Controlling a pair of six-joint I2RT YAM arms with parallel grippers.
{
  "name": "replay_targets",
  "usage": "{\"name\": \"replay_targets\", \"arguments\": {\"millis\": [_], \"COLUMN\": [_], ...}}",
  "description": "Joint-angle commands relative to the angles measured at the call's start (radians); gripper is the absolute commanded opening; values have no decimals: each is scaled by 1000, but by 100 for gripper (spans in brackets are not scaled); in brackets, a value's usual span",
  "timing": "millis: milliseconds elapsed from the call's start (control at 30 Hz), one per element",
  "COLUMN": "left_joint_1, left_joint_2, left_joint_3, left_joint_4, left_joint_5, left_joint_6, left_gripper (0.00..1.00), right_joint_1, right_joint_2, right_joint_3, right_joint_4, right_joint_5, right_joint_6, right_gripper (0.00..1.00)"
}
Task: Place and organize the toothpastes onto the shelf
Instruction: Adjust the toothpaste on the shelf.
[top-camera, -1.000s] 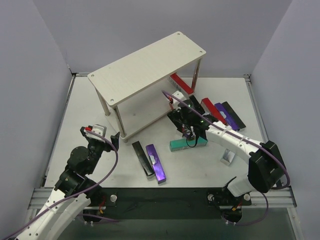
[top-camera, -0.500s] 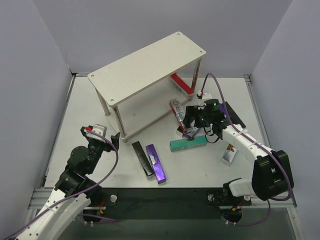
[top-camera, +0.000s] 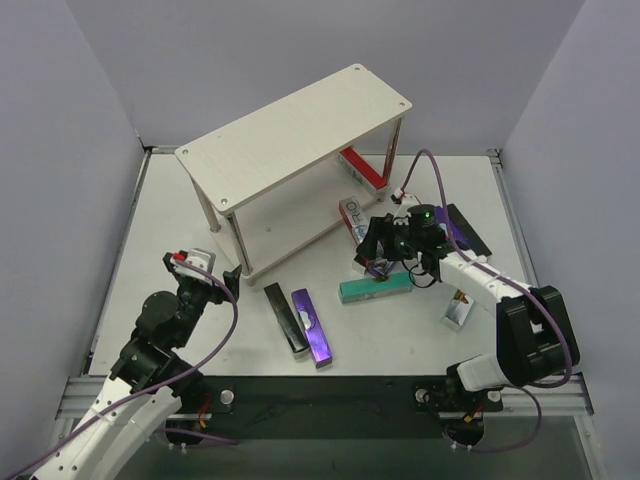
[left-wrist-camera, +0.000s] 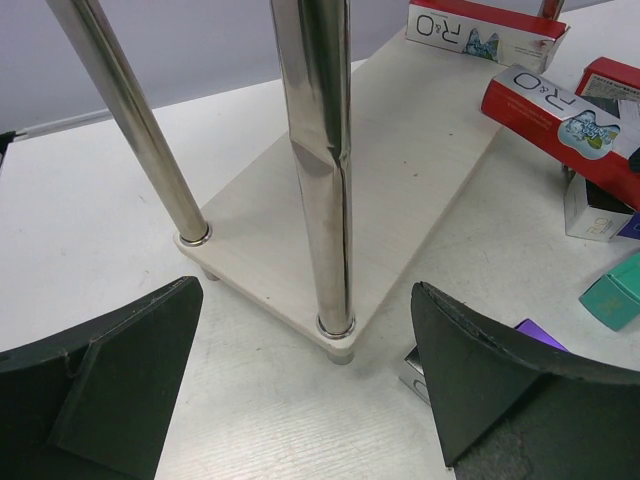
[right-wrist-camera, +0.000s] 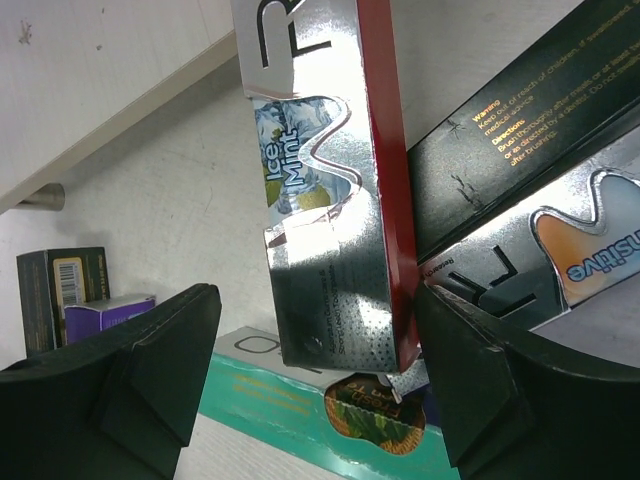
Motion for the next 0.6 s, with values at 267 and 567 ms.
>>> {"name": "replay_targets", "arguments": {"millis": [267,567], "left_joint_1": [8,8], "left_joint_2": [10,10], "left_joint_3": [5,5], "left_joint_4": [54,54], "left_joint_5": [16,15], "left_joint_6": [-8,-6], "left_gripper": [97,97], "right_joint_1": [3,67], "right_joint_2": [67,56], "right_joint_3": [-7,65], "right_joint_4": [57,-51], "right_joint_5": [-16,75], "right_joint_6": [-43,-152], "right_gripper": [66,38]}}
